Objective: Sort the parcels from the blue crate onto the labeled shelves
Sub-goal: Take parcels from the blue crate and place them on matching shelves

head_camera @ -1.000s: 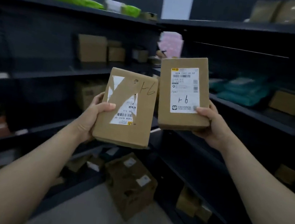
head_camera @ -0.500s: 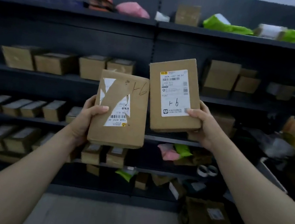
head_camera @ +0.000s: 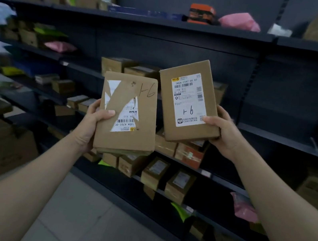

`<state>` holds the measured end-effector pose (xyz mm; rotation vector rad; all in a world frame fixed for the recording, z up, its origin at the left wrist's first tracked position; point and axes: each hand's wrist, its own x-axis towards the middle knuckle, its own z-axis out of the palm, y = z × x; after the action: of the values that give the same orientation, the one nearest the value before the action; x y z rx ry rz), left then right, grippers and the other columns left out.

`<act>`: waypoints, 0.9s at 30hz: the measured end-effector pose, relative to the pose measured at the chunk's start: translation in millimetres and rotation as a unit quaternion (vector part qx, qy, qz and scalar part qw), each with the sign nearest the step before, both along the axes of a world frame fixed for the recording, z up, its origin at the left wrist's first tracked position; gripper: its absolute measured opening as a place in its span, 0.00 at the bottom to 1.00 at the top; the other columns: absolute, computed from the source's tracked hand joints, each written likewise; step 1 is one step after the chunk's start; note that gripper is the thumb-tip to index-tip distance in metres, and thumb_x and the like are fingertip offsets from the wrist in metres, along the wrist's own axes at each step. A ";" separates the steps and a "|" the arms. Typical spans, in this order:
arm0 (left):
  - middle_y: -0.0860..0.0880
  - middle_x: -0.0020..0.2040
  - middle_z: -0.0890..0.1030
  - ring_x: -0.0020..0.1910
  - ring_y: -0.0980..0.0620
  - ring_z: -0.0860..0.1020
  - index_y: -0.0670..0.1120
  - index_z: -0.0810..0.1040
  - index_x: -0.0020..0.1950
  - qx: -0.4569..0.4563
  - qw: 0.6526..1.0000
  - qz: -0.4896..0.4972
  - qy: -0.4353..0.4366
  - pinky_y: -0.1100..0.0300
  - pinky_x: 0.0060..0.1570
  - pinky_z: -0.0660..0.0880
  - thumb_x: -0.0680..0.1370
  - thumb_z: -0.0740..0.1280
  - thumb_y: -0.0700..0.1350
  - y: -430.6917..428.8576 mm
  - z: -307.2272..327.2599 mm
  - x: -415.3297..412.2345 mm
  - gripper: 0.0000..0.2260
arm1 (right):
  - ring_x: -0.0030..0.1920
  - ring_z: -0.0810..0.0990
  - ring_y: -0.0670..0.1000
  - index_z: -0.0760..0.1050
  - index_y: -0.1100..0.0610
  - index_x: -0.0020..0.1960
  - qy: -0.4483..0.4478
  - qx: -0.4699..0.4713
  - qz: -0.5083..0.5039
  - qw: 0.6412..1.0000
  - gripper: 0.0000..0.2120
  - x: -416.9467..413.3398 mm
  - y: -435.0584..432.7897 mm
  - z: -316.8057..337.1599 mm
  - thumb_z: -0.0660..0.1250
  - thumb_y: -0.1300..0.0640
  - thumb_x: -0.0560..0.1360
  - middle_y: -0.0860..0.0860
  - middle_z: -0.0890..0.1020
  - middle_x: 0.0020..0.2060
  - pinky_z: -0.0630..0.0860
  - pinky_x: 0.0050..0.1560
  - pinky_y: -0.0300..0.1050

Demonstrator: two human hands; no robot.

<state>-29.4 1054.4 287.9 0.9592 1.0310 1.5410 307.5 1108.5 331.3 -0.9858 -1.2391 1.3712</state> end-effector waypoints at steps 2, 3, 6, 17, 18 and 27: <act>0.46 0.58 0.80 0.48 0.47 0.82 0.54 0.66 0.68 0.006 1.000 0.020 -0.005 0.51 0.41 0.80 0.65 0.71 0.47 10.3 -1.2 -31.9 0.32 | 0.54 0.81 0.56 0.60 0.46 0.74 -0.001 0.005 0.010 1.000 0.46 -31.4 22.4 2.9 0.76 0.57 0.60 0.53 0.79 0.59 0.79 0.43 0.49; 0.47 0.57 0.80 0.47 0.48 0.82 0.54 0.67 0.67 0.010 0.999 0.029 -0.007 0.52 0.41 0.80 0.65 0.72 0.46 16.2 -2.6 -49.4 0.31 | 0.54 0.80 0.56 0.60 0.46 0.74 -0.001 0.009 0.016 1.000 0.46 -50.2 34.0 4.2 0.76 0.57 0.60 0.53 0.79 0.59 0.79 0.44 0.49; 0.47 0.55 0.81 0.44 0.50 0.84 0.54 0.69 0.64 0.017 0.998 0.052 -0.025 0.53 0.37 0.80 0.65 0.72 0.46 35.2 -7.7 -104.8 0.27 | 0.55 0.80 0.54 0.61 0.45 0.73 -0.008 0.020 0.022 1.000 0.46 -115.6 67.0 6.6 0.76 0.56 0.59 0.52 0.78 0.60 0.78 0.45 0.47; 0.49 0.52 0.81 0.41 0.52 0.84 0.54 0.71 0.62 0.029 0.993 0.106 -0.030 0.56 0.34 0.80 0.66 0.72 0.45 119.7 14.7 -300.9 0.25 | 0.56 0.80 0.55 0.58 0.45 0.74 0.023 0.028 0.024 0.999 0.47 -329.0 171.4 22.9 0.76 0.53 0.61 0.52 0.78 0.59 0.79 0.44 0.48; 0.48 0.52 0.81 0.41 0.52 0.84 0.53 0.71 0.62 0.031 0.993 0.108 -0.033 0.56 0.35 0.80 0.66 0.72 0.45 126.8 15.6 -313.7 0.25 | 0.56 0.80 0.55 0.58 0.45 0.74 0.023 0.026 0.027 0.999 0.47 -343.1 179.9 23.3 0.77 0.53 0.60 0.52 0.78 0.59 0.79 0.45 0.48; 0.46 0.57 0.80 0.44 0.49 0.84 0.53 0.68 0.66 0.039 0.990 0.133 -0.033 0.54 0.37 0.80 0.65 0.73 0.45 199.7 16.9 -411.7 0.30 | 0.54 0.81 0.53 0.59 0.43 0.74 0.025 0.011 0.072 0.997 0.52 -458.1 267.5 17.3 0.79 0.52 0.54 0.50 0.78 0.60 0.80 0.38 0.44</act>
<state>-441.1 1254.1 304.8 0.8418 1.0915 1.8326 -150.6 1376.0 348.5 -0.8554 -1.3054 1.4828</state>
